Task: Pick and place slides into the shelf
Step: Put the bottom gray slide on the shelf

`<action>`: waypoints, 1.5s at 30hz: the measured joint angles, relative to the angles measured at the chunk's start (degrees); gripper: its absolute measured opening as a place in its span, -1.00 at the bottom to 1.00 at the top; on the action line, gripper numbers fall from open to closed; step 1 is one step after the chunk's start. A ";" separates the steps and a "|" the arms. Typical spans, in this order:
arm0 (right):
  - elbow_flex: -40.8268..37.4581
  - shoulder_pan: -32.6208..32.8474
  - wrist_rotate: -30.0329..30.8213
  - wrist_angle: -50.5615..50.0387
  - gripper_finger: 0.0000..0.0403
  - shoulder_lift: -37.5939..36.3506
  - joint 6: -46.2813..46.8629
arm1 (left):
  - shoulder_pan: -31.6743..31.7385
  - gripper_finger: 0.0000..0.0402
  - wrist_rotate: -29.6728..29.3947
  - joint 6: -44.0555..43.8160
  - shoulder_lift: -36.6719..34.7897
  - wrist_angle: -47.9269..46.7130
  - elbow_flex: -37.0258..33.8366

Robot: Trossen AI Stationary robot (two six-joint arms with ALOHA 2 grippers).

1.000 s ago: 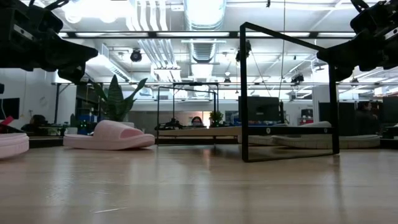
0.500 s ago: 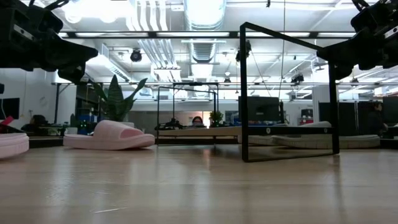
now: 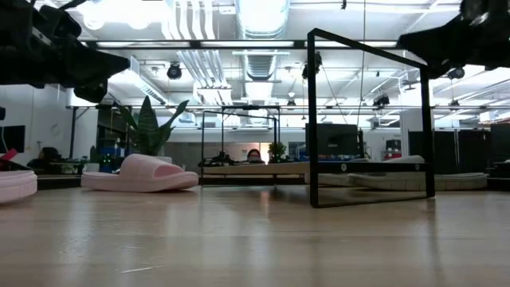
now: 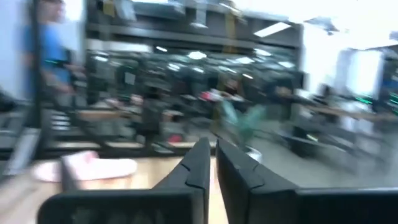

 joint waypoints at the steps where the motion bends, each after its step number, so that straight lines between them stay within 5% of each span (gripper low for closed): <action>1: 0.86 -0.01 1.98 -1.60 -0.81 0.00 0.97 | 0.00 -1.00 -0.49 -0.04 0.00 0.01 0.00; 9: 9.48 -0.01 14.93 -10.40 -0.27 -0.02 19.31 | 0.02 -0.68 -0.62 -0.12 0.07 0.05 0.24; 15: 18.60 -0.01 20.79 -26.26 -0.01 1.44 31.71 | 0.04 -0.33 -0.57 -0.01 0.07 0.10 0.26; 23: 29.15 -0.01 22.85 -45.63 0.01 9.98 46.71 | 0.07 -0.20 -1.01 0.64 -0.02 4.37 0.31; 31: 34.09 -0.01 23.26 -54.28 0.01 19.85 53.10 | 0.07 -0.20 -1.17 5.76 -0.02 5.40 0.31; 39: 37.07 -1.36 19.72 -69.46 0.01 21.42 68.53 | 0.07 -0.20 -1.14 5.69 0.02 5.37 0.31; 45: 36.78 -1.49 17.90 -71.96 0.01 21.41 73.93 | 0.07 -0.20 -1.38 6.05 0.00 5.37 0.31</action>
